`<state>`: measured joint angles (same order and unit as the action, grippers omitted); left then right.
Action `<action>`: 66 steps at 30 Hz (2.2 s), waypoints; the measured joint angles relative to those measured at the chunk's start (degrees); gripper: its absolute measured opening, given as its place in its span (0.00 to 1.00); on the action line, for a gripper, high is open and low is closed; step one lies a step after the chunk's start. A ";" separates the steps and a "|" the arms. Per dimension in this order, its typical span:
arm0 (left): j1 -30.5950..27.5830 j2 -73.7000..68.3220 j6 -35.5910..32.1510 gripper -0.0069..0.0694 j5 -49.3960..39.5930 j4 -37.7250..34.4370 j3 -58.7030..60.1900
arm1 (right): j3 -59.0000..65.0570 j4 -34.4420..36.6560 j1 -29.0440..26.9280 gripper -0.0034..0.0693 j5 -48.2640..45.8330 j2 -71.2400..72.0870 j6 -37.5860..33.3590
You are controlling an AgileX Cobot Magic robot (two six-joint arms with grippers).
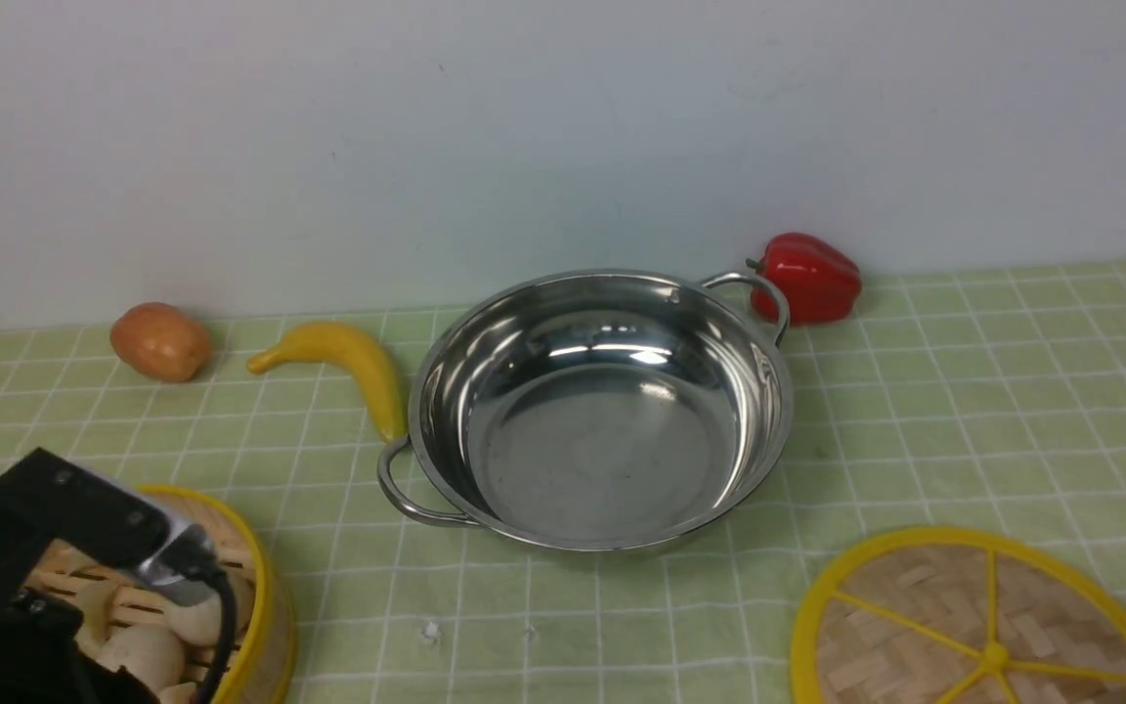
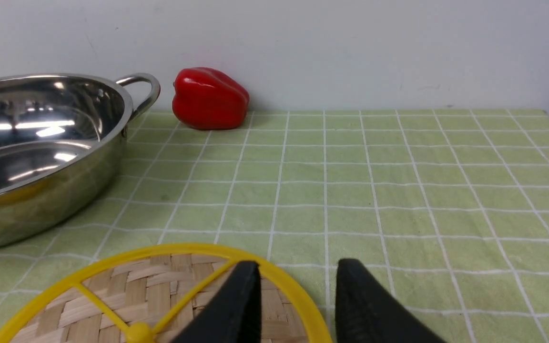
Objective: Place the steamer in the pot on the green tablecloth, and put the lid on the steamer.
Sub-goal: 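Grasp the rim of the steamer basket holding the buns with the left gripper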
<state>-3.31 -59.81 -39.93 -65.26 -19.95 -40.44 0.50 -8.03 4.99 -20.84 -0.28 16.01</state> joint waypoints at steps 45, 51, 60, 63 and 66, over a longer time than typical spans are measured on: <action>2.14 -35.80 10.13 0.26 13.43 4.53 -6.21 | 0.00 0.00 0.00 0.38 0.00 0.00 0.00; 2.50 -35.80 11.92 0.16 13.61 5.80 -6.57 | 0.00 0.00 0.00 0.38 0.00 0.00 0.00; 2.50 -30.58 13.22 0.12 3.85 11.94 -12.69 | 0.00 0.00 0.00 0.38 0.00 0.00 0.00; 2.56 -26.51 13.30 0.12 -2.23 11.62 -17.66 | 0.00 0.00 0.00 0.38 0.00 0.00 0.00; 3.51 -23.58 13.44 0.12 -4.68 12.53 -22.23 | 0.00 0.00 0.00 0.38 0.00 0.00 0.00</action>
<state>0.20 -83.39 -26.49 -69.94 -7.42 -62.67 0.50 -8.03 4.99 -20.84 -0.28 16.01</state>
